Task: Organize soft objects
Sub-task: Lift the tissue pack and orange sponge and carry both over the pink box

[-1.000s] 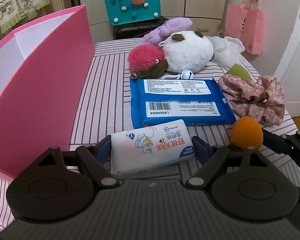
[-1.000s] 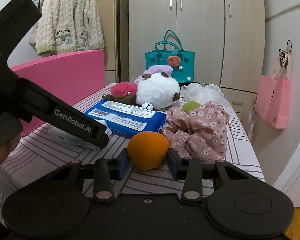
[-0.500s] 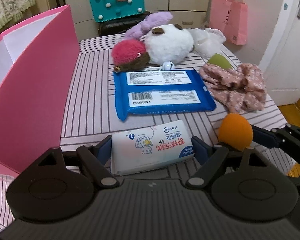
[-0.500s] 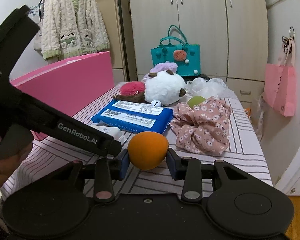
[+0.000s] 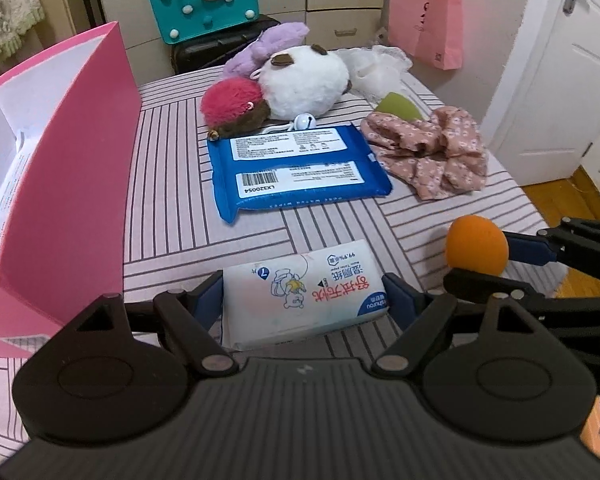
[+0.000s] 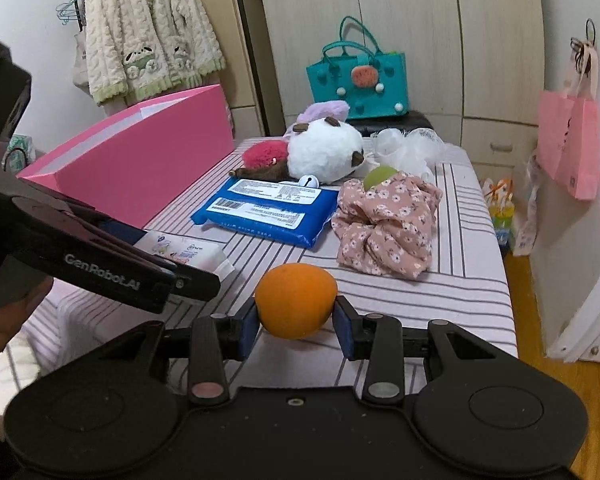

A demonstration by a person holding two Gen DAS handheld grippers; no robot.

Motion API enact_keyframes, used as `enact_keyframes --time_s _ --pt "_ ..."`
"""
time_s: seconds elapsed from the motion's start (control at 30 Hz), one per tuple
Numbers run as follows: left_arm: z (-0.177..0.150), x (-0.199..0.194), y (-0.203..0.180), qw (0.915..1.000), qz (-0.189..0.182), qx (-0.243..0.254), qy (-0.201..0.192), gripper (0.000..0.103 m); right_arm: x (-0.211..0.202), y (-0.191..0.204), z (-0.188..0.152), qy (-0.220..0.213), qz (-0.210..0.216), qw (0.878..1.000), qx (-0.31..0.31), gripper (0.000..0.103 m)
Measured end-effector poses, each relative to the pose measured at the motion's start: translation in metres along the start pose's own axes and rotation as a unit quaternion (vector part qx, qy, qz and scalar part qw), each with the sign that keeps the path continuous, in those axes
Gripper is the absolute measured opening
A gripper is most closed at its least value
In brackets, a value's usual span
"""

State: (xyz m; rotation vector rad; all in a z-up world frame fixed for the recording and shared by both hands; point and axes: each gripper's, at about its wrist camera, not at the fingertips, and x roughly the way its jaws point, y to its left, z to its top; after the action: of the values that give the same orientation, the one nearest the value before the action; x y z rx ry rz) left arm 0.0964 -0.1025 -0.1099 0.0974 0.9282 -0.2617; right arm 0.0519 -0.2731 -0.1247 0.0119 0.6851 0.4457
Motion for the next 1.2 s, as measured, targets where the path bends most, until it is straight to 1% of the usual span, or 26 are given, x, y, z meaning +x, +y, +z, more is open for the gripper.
enact_keyframes --time_s 0.13,0.27,0.33,0.43,0.5,0.67,0.83,1.0,1.07,1.13,1.2 --pt "0.001 -0.016 0.004 0.9999 -0.013 0.009 0.001 0.081 -0.012 0.001 0.005 0.01 0.015 1.0 -0.002 0.045" --pt "0.001 -0.03 0.011 0.9998 -0.011 0.015 0.006 0.081 -0.019 0.004 0.008 0.007 0.018 1.0 -0.002 0.045" --pt "0.0 -0.038 0.015 0.9997 -0.009 0.021 0.006 0.081 -0.021 0.005 0.01 0.009 0.027 1.0 0.003 0.045" --pt "-0.003 -0.048 0.019 0.9987 0.01 0.049 0.004 0.081 -0.023 0.011 0.015 0.015 0.04 0.999 0.0 0.045" --pt "-0.004 -0.053 0.026 0.9986 0.006 0.051 0.011 0.081 -0.023 0.017 0.019 0.019 0.047 0.999 -0.008 0.045" --pt "-0.008 -0.07 0.043 0.9989 -0.005 0.045 0.015 0.081 -0.019 0.031 0.026 0.031 0.059 0.998 -0.018 0.045" --pt "-0.009 -0.093 0.064 0.9986 -0.033 0.033 0.027 0.081 -0.017 0.046 0.037 0.052 0.088 0.994 -0.025 0.045" --pt "-0.012 -0.114 0.084 0.9988 -0.034 0.02 0.029 0.081 -0.021 0.066 0.051 0.067 0.115 0.99 -0.045 0.045" --pt "-0.015 -0.123 0.094 0.9987 -0.035 0.016 0.032 0.081 -0.022 0.074 0.057 0.069 0.119 0.989 -0.054 0.045" --pt "-0.018 -0.129 0.105 0.9985 -0.038 0.005 0.039 0.081 -0.026 0.081 0.064 0.062 0.114 0.989 -0.071 0.045" --pt "-0.021 -0.135 0.116 0.9981 -0.043 -0.004 0.043 0.081 -0.029 0.089 0.073 0.057 0.119 0.988 -0.086 0.045"
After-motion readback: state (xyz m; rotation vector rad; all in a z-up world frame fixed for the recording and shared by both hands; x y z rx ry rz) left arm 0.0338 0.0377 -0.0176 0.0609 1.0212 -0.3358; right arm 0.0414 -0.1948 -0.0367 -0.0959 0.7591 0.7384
